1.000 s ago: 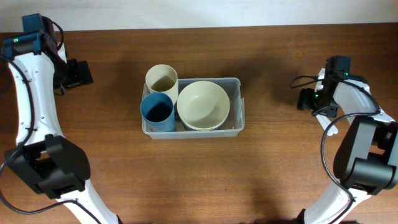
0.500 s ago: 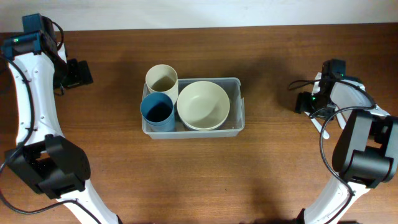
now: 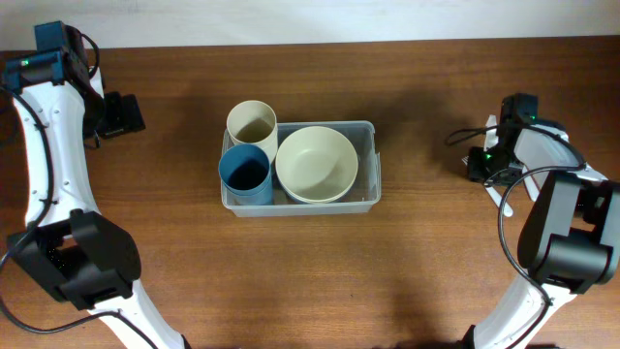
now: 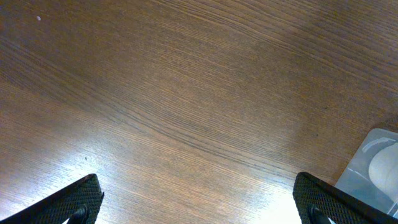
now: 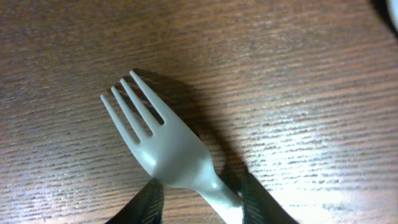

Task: Pack container
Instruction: 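Close the right gripper on the white fork handle and lift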

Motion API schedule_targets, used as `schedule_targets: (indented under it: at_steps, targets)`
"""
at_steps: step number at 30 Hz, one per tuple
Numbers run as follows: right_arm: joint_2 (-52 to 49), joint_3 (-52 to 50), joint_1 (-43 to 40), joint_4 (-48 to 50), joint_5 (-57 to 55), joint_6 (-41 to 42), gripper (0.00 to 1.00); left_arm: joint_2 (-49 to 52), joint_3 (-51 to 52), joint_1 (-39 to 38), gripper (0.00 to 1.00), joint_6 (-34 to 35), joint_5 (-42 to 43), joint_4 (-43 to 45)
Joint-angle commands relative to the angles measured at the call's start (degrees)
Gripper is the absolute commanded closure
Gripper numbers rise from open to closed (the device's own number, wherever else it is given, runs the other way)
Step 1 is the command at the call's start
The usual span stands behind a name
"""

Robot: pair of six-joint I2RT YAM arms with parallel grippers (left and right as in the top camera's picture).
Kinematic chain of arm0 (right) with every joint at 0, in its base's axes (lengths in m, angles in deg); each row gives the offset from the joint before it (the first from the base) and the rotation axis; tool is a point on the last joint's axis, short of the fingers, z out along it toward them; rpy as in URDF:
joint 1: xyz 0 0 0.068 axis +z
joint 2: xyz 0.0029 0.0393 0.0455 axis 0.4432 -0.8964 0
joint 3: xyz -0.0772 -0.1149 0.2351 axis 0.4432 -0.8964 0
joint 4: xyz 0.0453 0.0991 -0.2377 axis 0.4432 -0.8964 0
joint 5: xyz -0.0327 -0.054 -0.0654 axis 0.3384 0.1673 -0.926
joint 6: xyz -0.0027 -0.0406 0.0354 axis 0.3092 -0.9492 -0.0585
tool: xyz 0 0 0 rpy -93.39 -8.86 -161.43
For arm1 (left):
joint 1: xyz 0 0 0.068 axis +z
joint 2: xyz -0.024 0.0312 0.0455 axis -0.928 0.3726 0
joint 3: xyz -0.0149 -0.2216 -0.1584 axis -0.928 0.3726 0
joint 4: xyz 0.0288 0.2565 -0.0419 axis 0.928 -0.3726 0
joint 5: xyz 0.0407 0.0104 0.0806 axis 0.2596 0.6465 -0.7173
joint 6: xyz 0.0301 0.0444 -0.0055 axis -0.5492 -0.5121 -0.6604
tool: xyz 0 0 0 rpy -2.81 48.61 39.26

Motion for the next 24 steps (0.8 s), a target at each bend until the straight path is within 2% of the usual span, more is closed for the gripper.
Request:
schedule_targets:
  at_steps: [1, 4, 12, 15, 24]
  targets:
    - [-2.21, -2.97, -0.09, 1.18, -2.78, -1.01, 0.73, -0.11, -0.92, 0.11, 0.00, 0.57, 0.57, 0.02]
    - [-2.21, -2.97, -0.07, 2.45, -2.69, -0.92, 0.87, -0.11, -0.92, 0.11, 0.00, 0.57, 0.57, 0.02]
    - [-2.21, -2.97, -0.07, 2.95, -0.94, 1.14, 0.91, -0.11, -0.92, 0.11, 0.00, 0.57, 0.57, 0.02]
    - [-2.21, -2.97, -0.07, 3.26, 0.24, 1.22, 0.96, -0.11, -0.92, 0.11, 0.00, 0.57, 0.57, 0.02]
    - [-2.21, -2.95, -0.07, 3.74, 3.02, 1.20, 0.96, -0.11, -0.92, 0.11, 0.00, 0.57, 0.57, 0.02]
